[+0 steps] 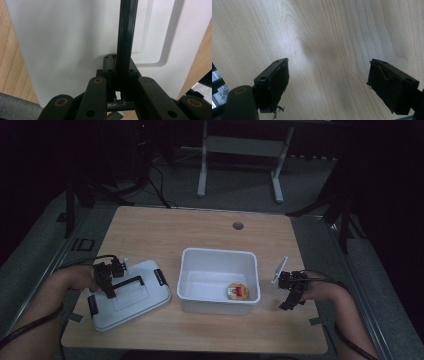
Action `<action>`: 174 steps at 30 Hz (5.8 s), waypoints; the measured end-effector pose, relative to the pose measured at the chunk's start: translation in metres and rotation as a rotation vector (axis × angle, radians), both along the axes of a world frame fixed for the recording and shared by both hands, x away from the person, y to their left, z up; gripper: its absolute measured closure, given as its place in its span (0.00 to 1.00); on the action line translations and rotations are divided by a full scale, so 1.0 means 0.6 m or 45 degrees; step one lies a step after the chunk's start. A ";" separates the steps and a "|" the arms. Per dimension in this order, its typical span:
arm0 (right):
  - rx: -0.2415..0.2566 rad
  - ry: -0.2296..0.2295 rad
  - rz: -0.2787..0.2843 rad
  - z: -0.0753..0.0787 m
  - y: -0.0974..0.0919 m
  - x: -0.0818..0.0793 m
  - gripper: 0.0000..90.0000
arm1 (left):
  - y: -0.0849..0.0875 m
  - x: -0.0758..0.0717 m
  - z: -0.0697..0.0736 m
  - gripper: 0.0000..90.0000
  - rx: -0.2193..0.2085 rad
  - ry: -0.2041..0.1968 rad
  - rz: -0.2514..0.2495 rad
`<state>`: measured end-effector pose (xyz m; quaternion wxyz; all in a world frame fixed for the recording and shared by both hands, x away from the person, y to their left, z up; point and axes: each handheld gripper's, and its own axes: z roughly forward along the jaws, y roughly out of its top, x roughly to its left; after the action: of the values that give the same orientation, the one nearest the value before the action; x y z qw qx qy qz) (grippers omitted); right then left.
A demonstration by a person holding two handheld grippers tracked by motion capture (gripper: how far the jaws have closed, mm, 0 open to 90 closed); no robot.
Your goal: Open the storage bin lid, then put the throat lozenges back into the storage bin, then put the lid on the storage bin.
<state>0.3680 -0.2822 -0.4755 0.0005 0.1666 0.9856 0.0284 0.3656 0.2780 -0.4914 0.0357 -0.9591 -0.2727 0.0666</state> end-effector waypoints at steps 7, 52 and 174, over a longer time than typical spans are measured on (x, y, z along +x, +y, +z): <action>0.002 0.000 -0.010 -0.002 -0.005 -0.002 0.19 | -0.002 0.004 0.006 0.93 -0.028 -0.021 0.004; 0.024 0.014 -0.008 -0.006 -0.010 -0.006 0.15 | 0.004 -0.014 0.106 0.93 -0.083 -0.055 -0.065; 0.050 0.039 -0.036 -0.007 -0.050 -0.024 0.15 | -0.450 0.060 0.241 0.93 -0.195 -0.166 -0.697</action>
<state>0.3533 -0.3124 -0.4795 -0.0175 0.1808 0.9823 0.0451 0.4016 0.0078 -0.3470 -0.0380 -0.9992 0.0003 0.0132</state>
